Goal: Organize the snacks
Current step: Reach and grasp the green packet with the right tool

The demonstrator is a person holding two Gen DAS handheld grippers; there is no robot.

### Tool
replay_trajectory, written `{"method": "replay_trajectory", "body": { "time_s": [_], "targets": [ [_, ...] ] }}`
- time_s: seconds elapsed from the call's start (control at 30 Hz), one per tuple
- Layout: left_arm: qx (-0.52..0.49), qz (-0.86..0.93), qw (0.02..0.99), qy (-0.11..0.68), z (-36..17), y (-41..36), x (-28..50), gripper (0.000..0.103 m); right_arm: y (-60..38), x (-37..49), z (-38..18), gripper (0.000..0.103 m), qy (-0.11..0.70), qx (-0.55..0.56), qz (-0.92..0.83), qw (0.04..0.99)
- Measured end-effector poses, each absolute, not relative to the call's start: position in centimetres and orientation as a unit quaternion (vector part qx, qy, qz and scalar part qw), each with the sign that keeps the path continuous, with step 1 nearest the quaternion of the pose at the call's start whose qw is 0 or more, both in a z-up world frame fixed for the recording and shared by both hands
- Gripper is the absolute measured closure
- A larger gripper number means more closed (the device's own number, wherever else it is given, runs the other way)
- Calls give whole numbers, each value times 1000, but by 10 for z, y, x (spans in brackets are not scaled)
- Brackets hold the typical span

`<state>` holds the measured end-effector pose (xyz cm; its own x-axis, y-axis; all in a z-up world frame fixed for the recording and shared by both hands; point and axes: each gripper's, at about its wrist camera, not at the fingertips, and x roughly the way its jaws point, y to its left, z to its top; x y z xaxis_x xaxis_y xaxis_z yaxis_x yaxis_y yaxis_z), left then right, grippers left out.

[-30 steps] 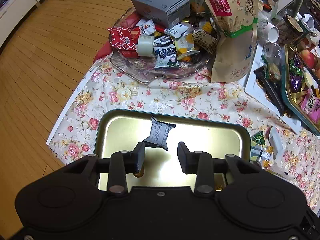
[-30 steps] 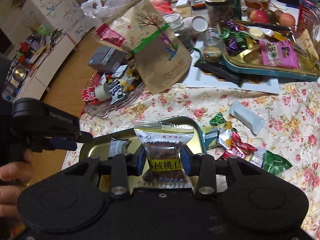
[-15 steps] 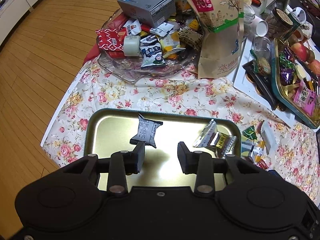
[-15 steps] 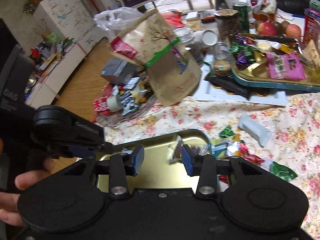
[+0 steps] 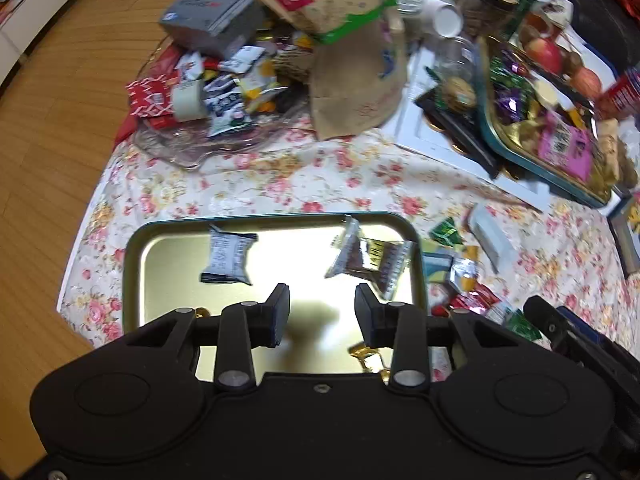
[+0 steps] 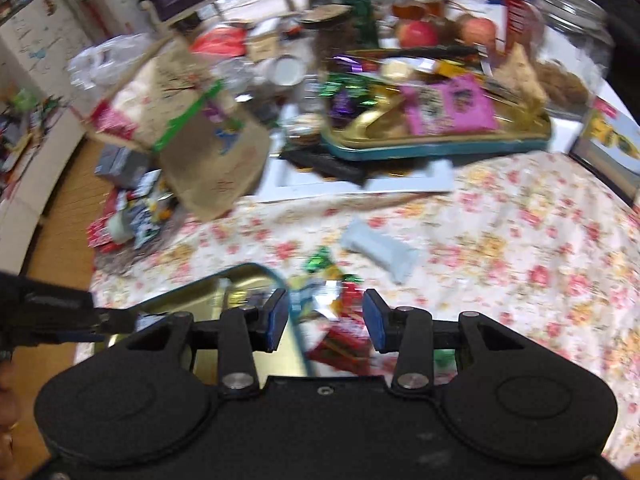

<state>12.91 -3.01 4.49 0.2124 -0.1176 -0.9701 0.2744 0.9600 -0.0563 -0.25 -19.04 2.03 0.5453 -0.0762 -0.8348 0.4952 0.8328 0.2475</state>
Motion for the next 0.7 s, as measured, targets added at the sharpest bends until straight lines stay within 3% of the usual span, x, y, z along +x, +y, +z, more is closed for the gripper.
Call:
{"method": "replay_trajectory", "body": {
  "time_s": [0.7],
  "targets": [
    [81,-197,759,615,51,-90,96,57,-252,-34,-34,60,497,282,-217,791]
  ]
}}
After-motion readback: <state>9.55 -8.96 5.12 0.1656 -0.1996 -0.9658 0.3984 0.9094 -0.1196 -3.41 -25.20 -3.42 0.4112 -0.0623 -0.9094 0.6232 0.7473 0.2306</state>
